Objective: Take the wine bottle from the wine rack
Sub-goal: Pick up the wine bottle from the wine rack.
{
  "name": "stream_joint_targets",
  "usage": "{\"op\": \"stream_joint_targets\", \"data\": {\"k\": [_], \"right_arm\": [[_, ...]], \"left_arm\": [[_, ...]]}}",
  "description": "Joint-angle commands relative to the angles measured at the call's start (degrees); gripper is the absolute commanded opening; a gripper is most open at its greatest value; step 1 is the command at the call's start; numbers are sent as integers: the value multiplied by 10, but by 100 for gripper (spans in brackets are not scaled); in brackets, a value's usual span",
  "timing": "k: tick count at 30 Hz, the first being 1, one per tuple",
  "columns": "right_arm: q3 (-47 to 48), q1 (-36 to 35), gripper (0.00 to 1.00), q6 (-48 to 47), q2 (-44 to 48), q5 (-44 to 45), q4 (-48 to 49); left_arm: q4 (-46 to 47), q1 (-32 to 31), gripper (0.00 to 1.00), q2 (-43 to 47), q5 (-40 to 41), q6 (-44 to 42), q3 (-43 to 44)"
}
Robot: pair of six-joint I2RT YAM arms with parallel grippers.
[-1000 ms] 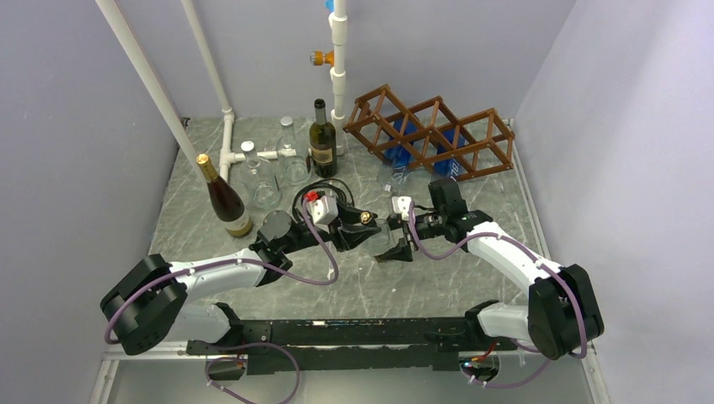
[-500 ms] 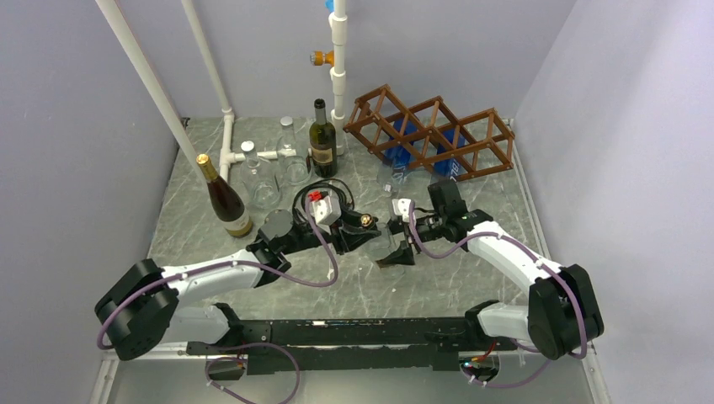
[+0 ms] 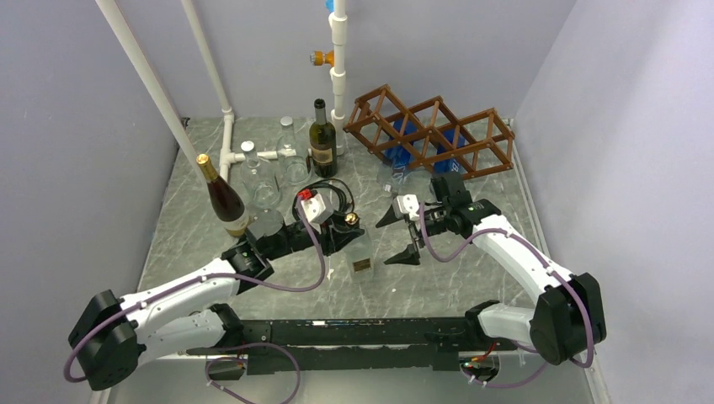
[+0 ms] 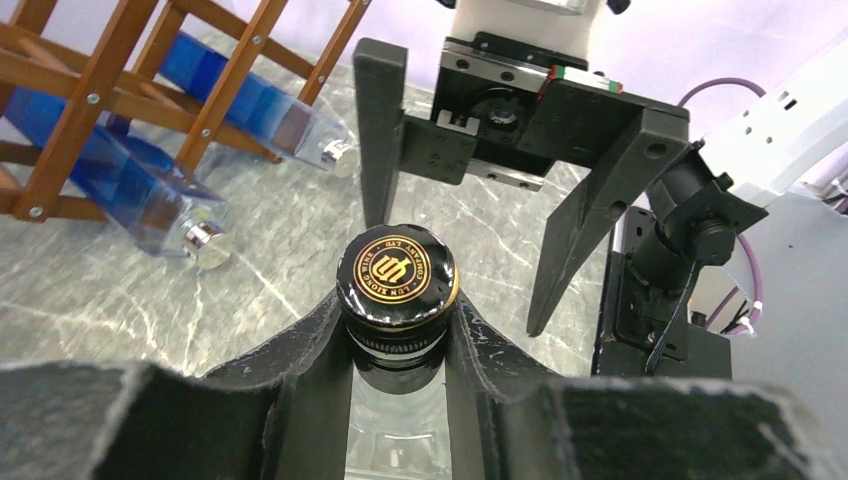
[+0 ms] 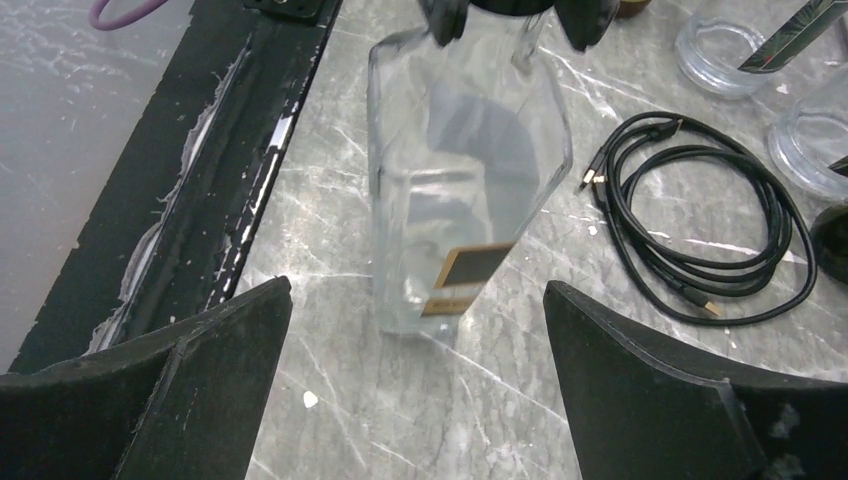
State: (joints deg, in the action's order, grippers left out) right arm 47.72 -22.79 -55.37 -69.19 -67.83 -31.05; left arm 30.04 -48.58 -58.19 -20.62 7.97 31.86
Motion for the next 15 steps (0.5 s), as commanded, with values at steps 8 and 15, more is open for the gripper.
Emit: {"op": "stream_joint_targets", "data": {"k": [8,15], "right_arm": [[19,11,100,-63,19,-17,-42],[11,15,100,-58,19,-7,-28]], "left_arm": [[-55,4,0,107,106,-22,50],[-100,17,0,151,193,-36,52]]}}
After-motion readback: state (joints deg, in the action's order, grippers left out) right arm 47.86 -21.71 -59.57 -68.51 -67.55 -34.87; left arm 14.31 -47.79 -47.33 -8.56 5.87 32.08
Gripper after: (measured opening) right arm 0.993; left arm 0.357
